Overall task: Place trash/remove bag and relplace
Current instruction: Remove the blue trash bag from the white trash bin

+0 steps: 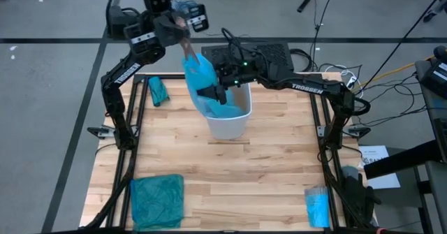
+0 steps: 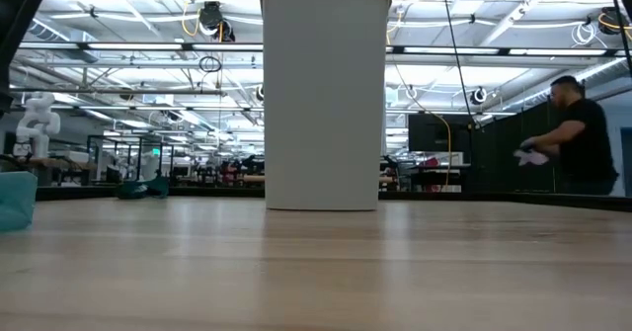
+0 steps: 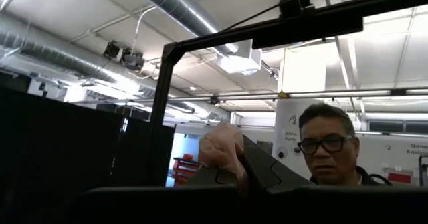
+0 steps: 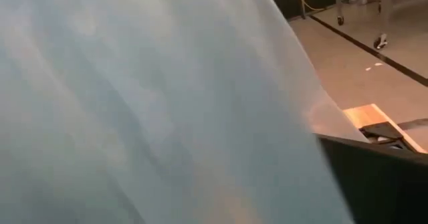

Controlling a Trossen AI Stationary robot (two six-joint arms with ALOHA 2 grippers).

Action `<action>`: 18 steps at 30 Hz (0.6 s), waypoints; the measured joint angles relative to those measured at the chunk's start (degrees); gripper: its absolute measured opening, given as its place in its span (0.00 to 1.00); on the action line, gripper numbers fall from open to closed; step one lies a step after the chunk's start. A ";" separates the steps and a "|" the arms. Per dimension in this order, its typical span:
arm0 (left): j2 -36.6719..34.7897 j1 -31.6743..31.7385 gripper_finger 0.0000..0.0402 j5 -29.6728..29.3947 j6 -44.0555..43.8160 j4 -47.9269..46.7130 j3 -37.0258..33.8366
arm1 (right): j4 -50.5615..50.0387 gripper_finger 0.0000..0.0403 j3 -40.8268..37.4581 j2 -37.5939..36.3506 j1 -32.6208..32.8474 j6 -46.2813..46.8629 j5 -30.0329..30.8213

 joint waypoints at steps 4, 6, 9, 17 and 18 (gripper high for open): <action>-0.48 0.64 0.00 0.53 -0.16 -0.07 0.00 | -0.03 0.86 -0.07 -1.33 -0.27 1.09 0.00; -0.54 0.78 0.00 0.84 -0.18 -0.19 0.00 | -0.06 0.86 -0.07 -2.75 -0.27 1.06 -0.02; -0.62 0.88 0.00 0.88 -0.14 -0.18 0.00 | 0.37 0.86 -0.07 -4.97 -0.13 0.40 -0.22; -0.40 2.89 0.00 1.47 -0.09 -0.46 0.00 | 0.83 0.86 0.04 -7.98 0.77 -0.79 -3.29; -0.39 3.19 0.00 1.61 -0.05 -0.53 -0.01 | 0.65 0.86 0.04 -7.94 1.08 -0.77 -3.30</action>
